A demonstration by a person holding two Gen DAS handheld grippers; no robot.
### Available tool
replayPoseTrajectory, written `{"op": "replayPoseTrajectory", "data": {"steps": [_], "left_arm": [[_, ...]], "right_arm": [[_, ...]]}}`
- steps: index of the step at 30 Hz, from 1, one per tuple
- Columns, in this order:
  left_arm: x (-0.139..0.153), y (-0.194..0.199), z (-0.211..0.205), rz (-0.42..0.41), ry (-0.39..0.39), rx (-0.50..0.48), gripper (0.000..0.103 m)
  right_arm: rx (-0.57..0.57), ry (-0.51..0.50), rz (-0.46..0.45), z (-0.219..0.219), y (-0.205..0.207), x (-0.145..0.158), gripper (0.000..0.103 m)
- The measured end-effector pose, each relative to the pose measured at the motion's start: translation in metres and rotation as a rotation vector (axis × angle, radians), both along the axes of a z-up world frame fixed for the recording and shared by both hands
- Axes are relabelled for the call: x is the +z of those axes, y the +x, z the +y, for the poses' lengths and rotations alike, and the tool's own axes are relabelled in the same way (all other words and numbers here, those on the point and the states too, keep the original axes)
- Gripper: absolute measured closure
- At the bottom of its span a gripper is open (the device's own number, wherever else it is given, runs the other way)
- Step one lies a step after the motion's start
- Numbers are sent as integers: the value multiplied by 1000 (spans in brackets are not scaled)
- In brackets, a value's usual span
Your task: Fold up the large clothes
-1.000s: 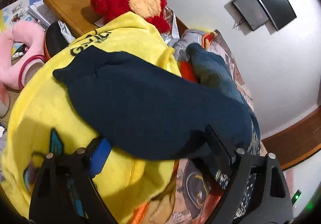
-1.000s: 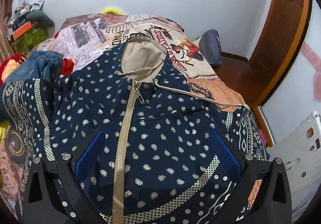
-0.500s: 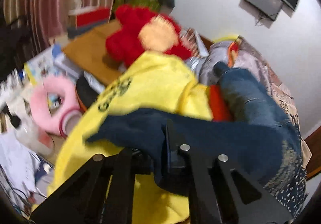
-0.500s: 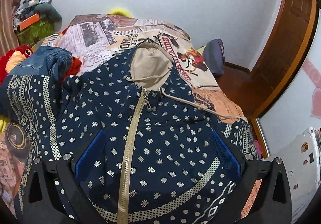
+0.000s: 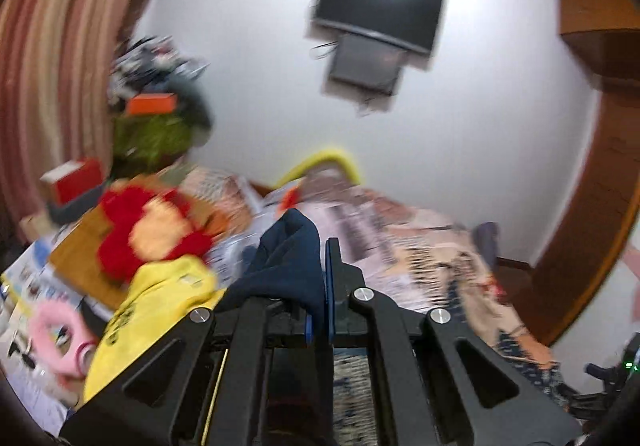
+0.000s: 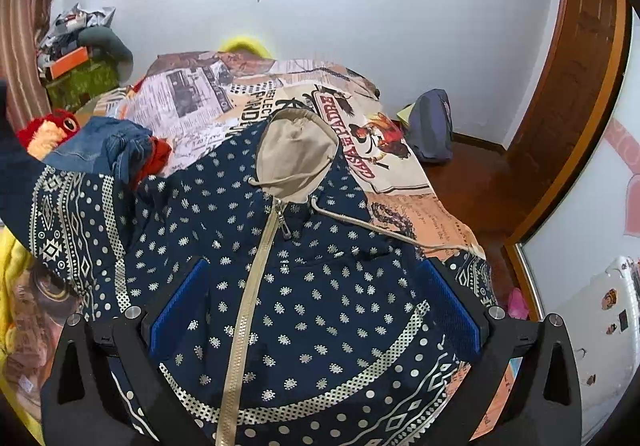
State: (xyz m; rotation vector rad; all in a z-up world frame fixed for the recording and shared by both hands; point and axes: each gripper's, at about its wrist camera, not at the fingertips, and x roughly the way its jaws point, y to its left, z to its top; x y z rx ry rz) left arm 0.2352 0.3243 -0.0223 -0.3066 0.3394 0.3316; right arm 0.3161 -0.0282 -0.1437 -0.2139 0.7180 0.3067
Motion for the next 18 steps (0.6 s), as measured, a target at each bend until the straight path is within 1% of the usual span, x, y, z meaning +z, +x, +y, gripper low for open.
{"op": "replayPoseTrajectory", "data": {"steps": [2, 5, 6, 8, 10, 11, 13, 16, 18], "left_arm": [[15, 13, -27, -19, 20, -56, 99], [27, 33, -60, -30, 52, -113, 99], [28, 43, -73, -26, 55, -142, 99], [26, 63, -95, -6, 35, -196, 99], [19, 80, -112, 23, 13, -235, 99], [12, 92, -123, 52, -2, -263, 99], [-2, 105, -140, 95, -16, -301, 99], [-29, 127, -169, 184, -26, -368, 99], [-51, 143, -192, 259, -33, -423, 99]], "right_arm": [[6, 15, -2, -5, 1, 3, 0], [8, 43, 8, -13, 3, 4, 0], [9, 52, 12, -16, 3, 4, 0], [5, 70, 15, -22, 3, 4, 0], [-7, 75, 13, -29, 2, 4, 0], [-14, 78, 12, -32, 2, 3, 0], [-21, 84, 17, -39, 3, 2, 0], [-31, 90, 37, -48, 7, -2, 0], [-36, 89, 54, -54, 11, -6, 0]]}}
